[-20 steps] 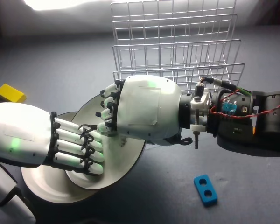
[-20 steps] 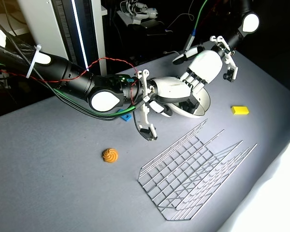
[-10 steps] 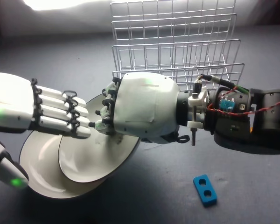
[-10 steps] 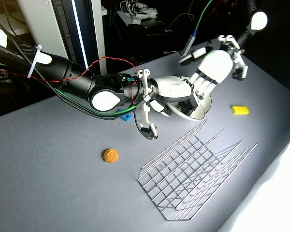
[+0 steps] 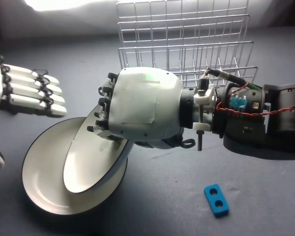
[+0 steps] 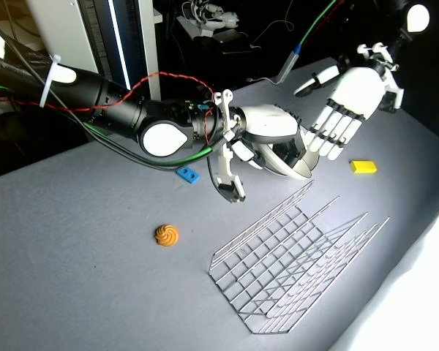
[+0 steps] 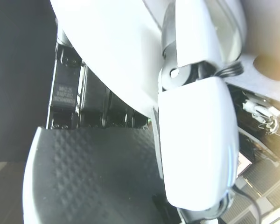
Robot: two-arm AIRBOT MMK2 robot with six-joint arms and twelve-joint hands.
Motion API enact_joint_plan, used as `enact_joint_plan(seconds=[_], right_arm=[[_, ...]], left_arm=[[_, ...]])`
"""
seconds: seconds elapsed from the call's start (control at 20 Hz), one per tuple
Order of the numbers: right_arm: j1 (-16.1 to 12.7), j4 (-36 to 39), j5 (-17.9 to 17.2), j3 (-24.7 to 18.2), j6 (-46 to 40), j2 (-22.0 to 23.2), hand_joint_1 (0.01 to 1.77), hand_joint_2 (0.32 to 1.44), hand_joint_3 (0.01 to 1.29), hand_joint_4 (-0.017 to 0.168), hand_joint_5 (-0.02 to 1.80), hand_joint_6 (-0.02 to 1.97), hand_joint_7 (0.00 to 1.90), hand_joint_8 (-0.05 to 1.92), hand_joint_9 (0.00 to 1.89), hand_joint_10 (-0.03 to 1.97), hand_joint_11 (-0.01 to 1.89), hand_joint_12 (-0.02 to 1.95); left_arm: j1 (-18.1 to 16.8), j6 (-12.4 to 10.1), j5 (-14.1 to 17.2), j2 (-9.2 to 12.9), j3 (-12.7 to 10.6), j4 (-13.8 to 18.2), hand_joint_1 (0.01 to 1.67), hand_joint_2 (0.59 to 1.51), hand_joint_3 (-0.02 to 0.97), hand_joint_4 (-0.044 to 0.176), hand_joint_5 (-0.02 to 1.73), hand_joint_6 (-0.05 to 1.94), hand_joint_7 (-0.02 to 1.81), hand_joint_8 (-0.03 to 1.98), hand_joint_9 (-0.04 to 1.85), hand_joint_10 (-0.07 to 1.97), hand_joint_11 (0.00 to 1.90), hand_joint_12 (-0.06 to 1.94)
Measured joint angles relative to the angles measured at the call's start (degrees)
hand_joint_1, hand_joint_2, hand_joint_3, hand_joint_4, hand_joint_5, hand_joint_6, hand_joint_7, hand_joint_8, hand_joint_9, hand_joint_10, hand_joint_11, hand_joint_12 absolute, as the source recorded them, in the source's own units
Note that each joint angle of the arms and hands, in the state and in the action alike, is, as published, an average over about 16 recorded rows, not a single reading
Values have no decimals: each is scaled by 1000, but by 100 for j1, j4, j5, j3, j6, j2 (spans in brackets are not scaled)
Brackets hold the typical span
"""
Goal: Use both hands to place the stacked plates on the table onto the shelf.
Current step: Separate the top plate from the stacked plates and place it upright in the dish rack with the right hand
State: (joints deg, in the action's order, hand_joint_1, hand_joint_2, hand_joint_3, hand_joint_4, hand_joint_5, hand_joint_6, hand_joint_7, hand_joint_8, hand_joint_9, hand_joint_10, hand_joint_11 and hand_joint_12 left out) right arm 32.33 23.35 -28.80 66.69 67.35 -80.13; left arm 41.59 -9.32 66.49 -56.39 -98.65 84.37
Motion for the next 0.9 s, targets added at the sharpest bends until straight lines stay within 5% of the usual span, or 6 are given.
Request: enact_joint_plan(seconds=[0.4,0.9], right_arm=[[-306,-198,213,-651,1,408,1314,950,11,-3,984,784,1100,644,1081,999,899,1138],[-914,-548,557,-1456,-486,1165,1324,950,11,-3,1024,826,1128,613,1102,970,929,1142]], left_arm=[[228,-40,44,9,-477,-243,20,1063,15,-2,75,18,83,0,46,8,28,1],[421,6,45,7,-673,-422,19,1062,15,-1,80,17,93,-1,58,7,35,3]])
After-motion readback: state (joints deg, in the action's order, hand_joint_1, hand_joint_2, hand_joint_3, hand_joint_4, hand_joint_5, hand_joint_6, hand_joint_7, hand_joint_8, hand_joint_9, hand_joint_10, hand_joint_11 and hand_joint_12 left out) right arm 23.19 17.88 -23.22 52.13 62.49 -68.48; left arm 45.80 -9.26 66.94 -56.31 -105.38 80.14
